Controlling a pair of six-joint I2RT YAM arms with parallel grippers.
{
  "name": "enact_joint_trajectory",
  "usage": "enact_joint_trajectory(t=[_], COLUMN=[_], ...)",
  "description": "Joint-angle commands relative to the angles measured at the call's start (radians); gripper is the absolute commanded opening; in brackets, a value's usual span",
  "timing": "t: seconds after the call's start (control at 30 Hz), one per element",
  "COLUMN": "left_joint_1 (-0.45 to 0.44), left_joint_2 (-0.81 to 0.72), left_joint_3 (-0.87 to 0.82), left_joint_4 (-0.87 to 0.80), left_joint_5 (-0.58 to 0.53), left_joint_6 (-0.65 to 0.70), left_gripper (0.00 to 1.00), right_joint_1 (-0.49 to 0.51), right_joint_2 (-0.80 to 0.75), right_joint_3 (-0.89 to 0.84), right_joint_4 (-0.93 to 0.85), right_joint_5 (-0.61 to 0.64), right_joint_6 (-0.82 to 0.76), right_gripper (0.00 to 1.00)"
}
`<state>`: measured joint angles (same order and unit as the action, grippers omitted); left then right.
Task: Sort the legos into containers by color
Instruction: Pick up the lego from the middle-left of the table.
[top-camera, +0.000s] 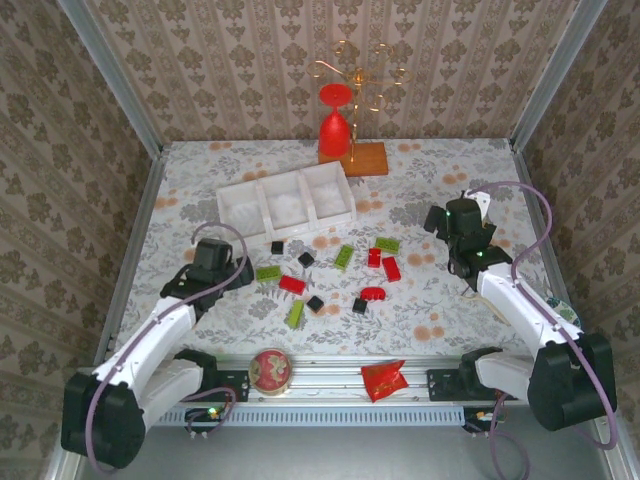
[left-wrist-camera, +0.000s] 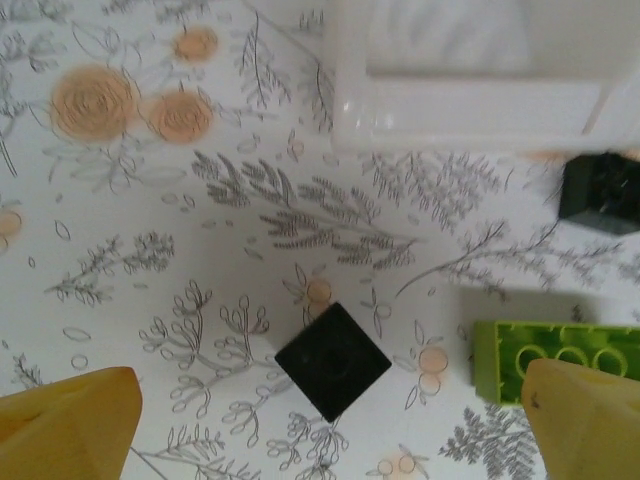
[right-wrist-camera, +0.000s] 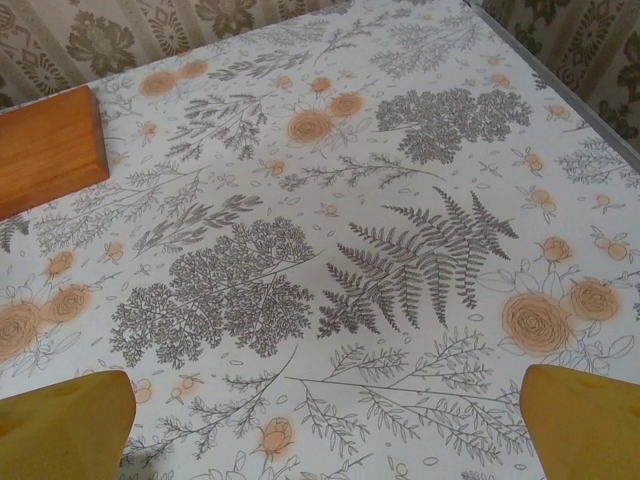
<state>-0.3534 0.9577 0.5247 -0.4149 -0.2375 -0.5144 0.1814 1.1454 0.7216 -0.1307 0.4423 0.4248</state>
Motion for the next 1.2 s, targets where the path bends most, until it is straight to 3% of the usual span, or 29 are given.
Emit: enact_joint_trajectory(t=[0.0, 0.3, 0.63, 1.17], left_joint_1=[-0.021, -0.019, -0.019, 0.037], left_joint_2=[0.052, 0.181, 0.325, 0.37], left_joint_3=[0.041, 0.044, 0.074, 0.012], left_joint_4=[-0.056, 0.043, 0.101, 0.12], left_joint_5=[-0.076, -0.09, -0.078, -0.036], left_joint_6=[-0.07, -0.134, -0.15, -0.179], left_gripper=[0.96, 0.78, 0.69, 0.53], right_joint_1=[0.008, 0.019, 0.044, 0.05], right_joint_2=[0.025, 0.104, 0.185, 0.238], right_joint_3=[0.042, 0.087, 0.137, 0.196], right_joint_4=[-0.07, -0.085, -0.095, -0.112], right_joint_5=[0.02, -0.05, -0.073, -0.082], right_joint_6=[0.043, 0.04, 0.029, 0.042], right_gripper=[1.0, 1.0, 1.0, 1.0])
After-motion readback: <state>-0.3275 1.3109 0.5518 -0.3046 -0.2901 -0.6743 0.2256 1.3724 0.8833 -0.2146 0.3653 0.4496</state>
